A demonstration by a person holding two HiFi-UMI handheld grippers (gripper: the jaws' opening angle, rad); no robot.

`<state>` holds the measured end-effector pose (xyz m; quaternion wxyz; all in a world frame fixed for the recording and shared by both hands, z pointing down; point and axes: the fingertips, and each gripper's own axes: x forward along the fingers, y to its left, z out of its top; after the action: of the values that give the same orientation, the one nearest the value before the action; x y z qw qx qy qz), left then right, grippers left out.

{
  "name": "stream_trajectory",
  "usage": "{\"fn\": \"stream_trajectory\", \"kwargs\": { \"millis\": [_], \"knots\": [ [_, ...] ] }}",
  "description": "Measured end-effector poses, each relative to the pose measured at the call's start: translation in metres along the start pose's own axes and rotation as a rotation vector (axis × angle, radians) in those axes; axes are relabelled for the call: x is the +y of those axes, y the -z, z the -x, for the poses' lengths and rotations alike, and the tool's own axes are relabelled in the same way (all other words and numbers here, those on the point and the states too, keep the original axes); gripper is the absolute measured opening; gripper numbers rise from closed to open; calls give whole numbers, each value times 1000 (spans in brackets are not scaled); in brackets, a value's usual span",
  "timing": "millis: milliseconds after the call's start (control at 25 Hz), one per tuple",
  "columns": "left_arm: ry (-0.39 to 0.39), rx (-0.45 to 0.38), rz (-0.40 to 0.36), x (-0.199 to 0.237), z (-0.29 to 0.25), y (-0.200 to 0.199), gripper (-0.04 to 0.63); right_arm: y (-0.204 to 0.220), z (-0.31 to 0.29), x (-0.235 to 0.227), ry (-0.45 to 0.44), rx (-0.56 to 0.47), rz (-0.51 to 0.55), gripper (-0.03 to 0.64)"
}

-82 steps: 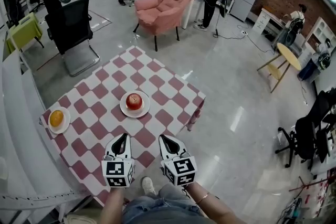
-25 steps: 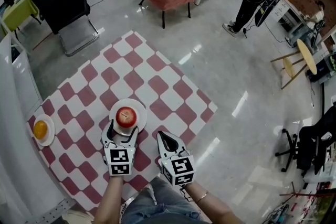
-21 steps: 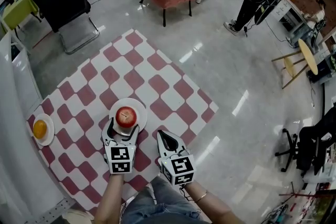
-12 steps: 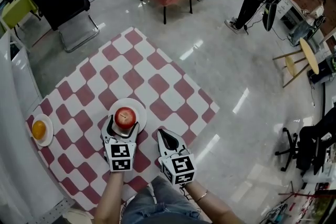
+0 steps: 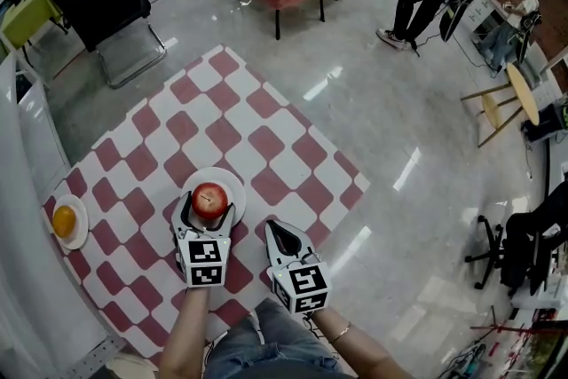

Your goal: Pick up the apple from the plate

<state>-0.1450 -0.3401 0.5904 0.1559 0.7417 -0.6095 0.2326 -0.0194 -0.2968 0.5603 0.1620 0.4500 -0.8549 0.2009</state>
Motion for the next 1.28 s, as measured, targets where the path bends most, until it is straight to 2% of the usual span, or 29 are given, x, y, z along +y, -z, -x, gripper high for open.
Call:
{"fn": "stream_trajectory", "kwargs": {
  "millis": [640, 1280],
  "knots": [
    [8, -35, -2, 0, 0, -15, 383, -2, 3, -2, 12, 0, 7, 9],
    [19, -113, -13, 6, 39, -44, 383, -19, 26, 23, 18, -62, 27, 10]
  ]
}}
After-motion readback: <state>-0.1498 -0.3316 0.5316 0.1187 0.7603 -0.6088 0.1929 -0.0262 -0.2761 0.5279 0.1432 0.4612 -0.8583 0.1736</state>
